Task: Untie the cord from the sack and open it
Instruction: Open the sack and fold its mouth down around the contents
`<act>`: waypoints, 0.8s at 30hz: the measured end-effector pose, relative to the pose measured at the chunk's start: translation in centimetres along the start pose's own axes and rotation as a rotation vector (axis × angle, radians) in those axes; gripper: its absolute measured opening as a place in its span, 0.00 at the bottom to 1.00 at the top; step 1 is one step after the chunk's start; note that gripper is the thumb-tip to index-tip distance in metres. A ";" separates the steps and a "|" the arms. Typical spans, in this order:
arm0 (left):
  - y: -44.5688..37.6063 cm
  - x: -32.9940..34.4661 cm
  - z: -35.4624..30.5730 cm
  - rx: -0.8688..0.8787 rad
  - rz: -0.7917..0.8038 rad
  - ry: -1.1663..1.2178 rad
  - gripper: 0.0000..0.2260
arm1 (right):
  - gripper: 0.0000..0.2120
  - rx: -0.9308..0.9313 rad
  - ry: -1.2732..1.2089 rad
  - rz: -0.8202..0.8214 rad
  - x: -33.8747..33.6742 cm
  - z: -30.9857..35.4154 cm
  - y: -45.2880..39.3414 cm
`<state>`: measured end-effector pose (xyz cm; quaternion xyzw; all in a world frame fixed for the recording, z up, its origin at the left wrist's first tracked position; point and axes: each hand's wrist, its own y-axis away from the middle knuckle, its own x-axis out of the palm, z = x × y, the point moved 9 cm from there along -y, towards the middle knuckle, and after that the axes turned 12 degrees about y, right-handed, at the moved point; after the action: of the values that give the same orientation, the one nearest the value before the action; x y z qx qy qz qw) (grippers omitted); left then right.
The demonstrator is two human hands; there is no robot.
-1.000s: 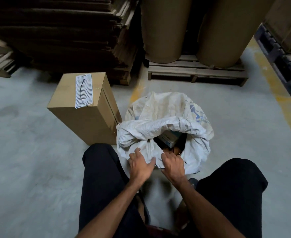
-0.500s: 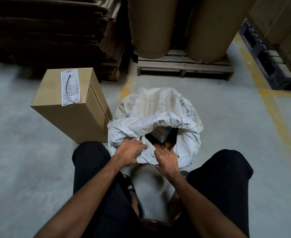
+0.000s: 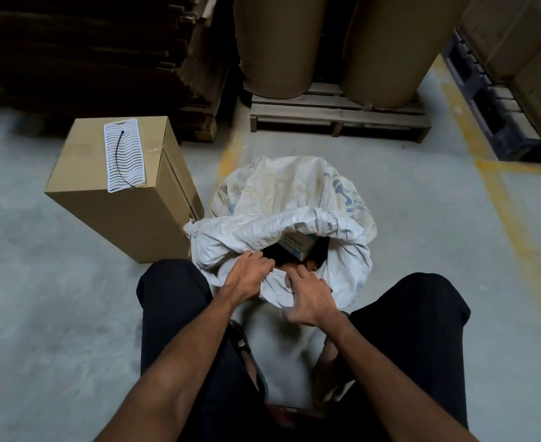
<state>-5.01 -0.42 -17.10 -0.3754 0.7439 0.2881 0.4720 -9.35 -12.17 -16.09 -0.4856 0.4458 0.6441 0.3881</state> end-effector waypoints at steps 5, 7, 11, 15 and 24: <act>0.1 0.4 -0.9 0.103 -0.069 -0.080 0.18 | 0.43 0.107 0.005 0.108 -0.3 0.6 -2.6; 0.4 0.2 -1.1 0.123 -0.083 -0.092 0.19 | 0.39 0.101 0.089 0.140 0.2 1.2 -3.7; 1.2 -0.4 -0.8 0.105 -0.101 0.050 0.17 | 0.24 0.012 0.145 0.142 0.7 2.6 -4.3; 1.8 -0.7 0.0 -0.027 0.012 0.406 0.15 | 0.19 -0.015 0.230 0.080 0.9 2.1 -3.7; 2.4 -4.9 7.4 -0.611 -0.265 0.010 0.46 | 0.24 0.054 0.233 0.052 2.2 2.1 -3.0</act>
<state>-2.04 8.06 -15.25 -0.5944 0.5701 0.4322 0.3673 -7.65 -9.17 -18.56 -0.5346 0.5176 0.5810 0.3299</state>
